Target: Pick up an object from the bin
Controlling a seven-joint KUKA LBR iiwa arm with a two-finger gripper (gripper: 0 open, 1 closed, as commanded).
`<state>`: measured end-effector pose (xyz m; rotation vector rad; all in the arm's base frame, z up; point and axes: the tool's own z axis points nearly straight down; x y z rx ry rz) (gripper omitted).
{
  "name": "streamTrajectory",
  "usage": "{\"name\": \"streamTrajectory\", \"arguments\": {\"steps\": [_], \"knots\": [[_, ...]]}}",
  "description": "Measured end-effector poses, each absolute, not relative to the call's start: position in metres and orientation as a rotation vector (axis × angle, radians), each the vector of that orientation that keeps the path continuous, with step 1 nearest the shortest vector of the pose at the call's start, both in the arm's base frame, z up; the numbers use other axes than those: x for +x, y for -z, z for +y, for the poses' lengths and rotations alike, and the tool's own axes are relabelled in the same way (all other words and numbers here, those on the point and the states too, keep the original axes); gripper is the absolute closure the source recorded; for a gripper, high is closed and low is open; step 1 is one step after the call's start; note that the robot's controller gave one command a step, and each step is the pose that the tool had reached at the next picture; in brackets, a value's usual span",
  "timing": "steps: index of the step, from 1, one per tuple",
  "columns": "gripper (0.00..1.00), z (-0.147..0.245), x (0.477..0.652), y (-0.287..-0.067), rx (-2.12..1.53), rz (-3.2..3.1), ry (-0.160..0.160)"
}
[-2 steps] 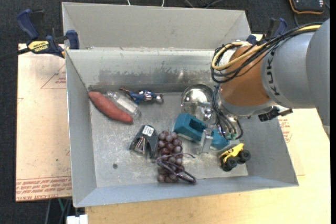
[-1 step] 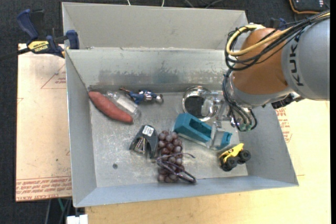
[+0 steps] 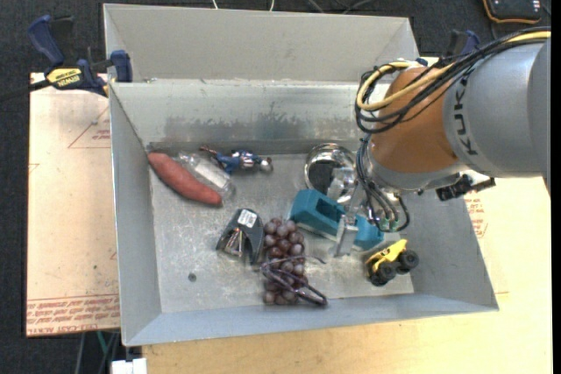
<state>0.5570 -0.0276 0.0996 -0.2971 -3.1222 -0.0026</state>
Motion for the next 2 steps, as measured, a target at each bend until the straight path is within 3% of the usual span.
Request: {"name": "streamTrajectory", "arguments": {"steps": [1, 2], "knots": [[0.00, -0.0232, 0.5539, -0.0708, -0.307, -3.143, 0.003], [1.00, -0.0311, 0.5633, -0.0722, -0.347, -3.135, 0.005]]}}
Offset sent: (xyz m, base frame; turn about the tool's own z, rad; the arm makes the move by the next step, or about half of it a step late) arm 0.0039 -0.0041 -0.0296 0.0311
